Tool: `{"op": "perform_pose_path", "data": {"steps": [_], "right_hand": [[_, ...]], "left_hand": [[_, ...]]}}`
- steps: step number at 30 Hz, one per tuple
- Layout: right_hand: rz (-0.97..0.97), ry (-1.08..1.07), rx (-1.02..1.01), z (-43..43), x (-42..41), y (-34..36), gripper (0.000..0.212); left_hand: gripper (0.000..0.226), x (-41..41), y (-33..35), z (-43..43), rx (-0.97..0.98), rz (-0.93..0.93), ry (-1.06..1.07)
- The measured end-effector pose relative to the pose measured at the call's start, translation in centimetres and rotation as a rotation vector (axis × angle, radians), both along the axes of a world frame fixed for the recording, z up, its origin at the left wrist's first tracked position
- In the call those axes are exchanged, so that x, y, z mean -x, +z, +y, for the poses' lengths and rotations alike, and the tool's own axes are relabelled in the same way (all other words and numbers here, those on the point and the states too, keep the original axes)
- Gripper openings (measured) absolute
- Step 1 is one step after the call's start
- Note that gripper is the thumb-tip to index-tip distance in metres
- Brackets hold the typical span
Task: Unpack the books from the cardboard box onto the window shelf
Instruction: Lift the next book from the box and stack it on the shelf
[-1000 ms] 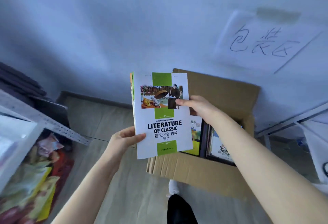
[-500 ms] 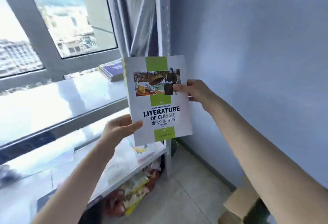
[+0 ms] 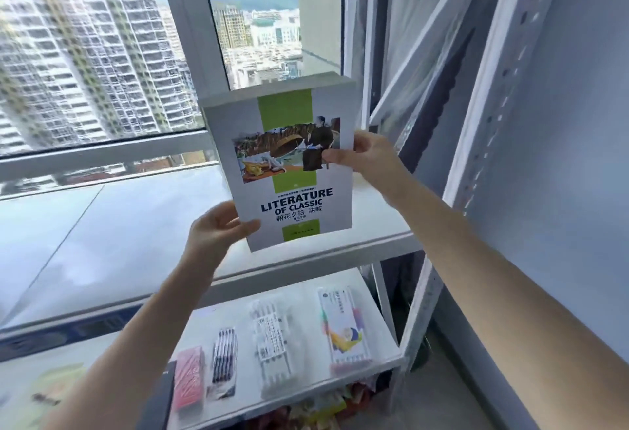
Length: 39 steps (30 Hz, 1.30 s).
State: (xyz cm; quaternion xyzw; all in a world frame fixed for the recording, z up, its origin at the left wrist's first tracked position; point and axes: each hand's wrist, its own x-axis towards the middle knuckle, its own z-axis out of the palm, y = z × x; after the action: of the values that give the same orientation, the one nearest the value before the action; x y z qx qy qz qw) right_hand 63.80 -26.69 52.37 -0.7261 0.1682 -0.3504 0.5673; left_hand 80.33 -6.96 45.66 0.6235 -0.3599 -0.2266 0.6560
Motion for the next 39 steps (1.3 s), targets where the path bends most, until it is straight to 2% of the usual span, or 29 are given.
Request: {"op": "perform_pose_path", "data": {"steps": [8, 14, 17, 21, 25, 29, 32, 35, 39], "right_hand": [[-0.007, 0.064, -0.046, -2.9, -2.5, -3.9, 0.023], [0.074, 0.142, -0.014, -3.1, -1.5, -5.0, 0.021], [0.077, 0.073, -0.049, -2.8, -1.4, -4.7, 0.015], [0.139, -0.063, -0.098, -4.3, -2.3, -2.6, 0.011], [0.218, -0.187, -0.171, -8.8, -4.2, -0.5, 0.027], [0.383, -0.283, -0.215, -15.2, -6.9, 0.3, 0.066], [0.492, -0.269, -0.208, -19.3, -8.5, -0.3, 0.078], [0.562, -0.256, -0.238, -22.7, -10.0, -1.5, 0.070], [0.637, -0.210, -0.256, -25.0, -11.6, -2.8, 0.044]], "left_hand": [[0.034, -2.3, -3.2, -1.7, -0.037, 0.028, 0.026], [0.022, -2.4, -3.8, -1.5, -0.144, -0.111, 0.022], [0.020, -2.4, -3.3, -1.8, -0.135, -0.096, 0.006], [0.017, -2.3, -1.6, -3.5, -0.150, 0.049, -0.070], [0.019, -2.9, 0.6, -8.1, -0.192, 0.199, -0.091], [0.020, -3.8, 1.8, -14.3, -0.210, 0.271, -0.080], [0.024, -5.1, 2.0, -18.6, -0.249, 0.303, -0.064], [0.031, -6.4, 1.3, -22.1, -0.305, 0.330, -0.065], [0.036, -7.5, -0.2, -24.6, -0.379, 0.312, -0.036]]}}
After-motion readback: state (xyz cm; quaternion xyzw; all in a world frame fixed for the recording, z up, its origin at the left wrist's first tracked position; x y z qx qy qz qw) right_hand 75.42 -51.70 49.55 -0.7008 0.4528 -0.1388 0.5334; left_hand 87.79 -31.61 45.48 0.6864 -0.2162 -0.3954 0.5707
